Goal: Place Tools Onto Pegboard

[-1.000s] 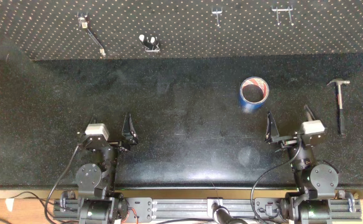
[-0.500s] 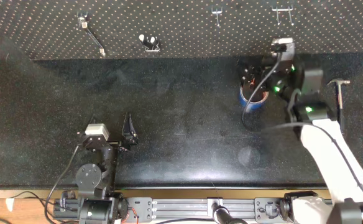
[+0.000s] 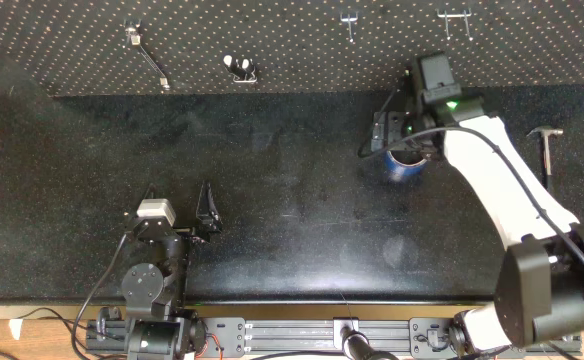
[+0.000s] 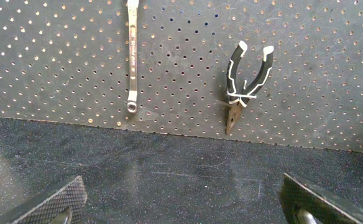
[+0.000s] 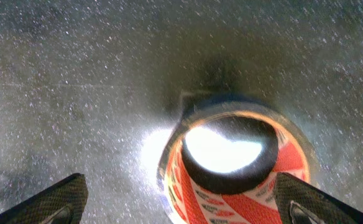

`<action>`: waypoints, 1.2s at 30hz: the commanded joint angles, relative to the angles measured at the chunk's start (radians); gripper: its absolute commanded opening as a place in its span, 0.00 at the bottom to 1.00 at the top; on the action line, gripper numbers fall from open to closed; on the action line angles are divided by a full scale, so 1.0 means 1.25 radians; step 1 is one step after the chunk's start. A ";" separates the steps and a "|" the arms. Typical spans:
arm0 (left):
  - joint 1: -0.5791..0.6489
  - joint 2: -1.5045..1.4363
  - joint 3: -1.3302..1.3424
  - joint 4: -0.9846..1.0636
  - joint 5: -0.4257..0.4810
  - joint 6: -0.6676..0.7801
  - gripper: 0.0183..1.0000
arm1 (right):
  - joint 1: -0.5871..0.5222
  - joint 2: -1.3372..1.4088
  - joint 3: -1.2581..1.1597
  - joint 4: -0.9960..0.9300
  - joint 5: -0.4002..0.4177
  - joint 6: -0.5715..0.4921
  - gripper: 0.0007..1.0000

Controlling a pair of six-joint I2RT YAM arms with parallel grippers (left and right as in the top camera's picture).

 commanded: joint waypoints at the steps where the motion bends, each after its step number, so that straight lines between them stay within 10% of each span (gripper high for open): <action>1: -0.003 -0.006 -0.002 -0.006 0.002 0.010 1.00 | 0.035 0.065 0.060 -0.017 0.050 0.012 0.97; 6: -0.003 -0.006 -0.002 -0.006 0.002 0.010 1.00 | 0.054 0.113 0.060 -0.019 0.049 0.012 0.98; 15: -0.003 -0.006 -0.002 -0.006 0.002 0.010 1.00 | 0.055 0.145 0.060 -0.041 0.072 0.011 0.08; 19: -0.003 -0.006 -0.002 -0.006 0.002 0.010 1.00 | 0.055 0.129 0.060 -0.043 0.117 0.011 0.07; 29: -0.003 -0.006 -0.002 -0.006 0.002 0.010 1.00 | 0.095 -0.226 0.062 0.316 -0.023 0.060 0.07; 36: -0.003 -0.006 -0.002 -0.006 0.002 0.010 1.00 | 0.188 -0.204 0.062 0.392 0.101 0.017 0.07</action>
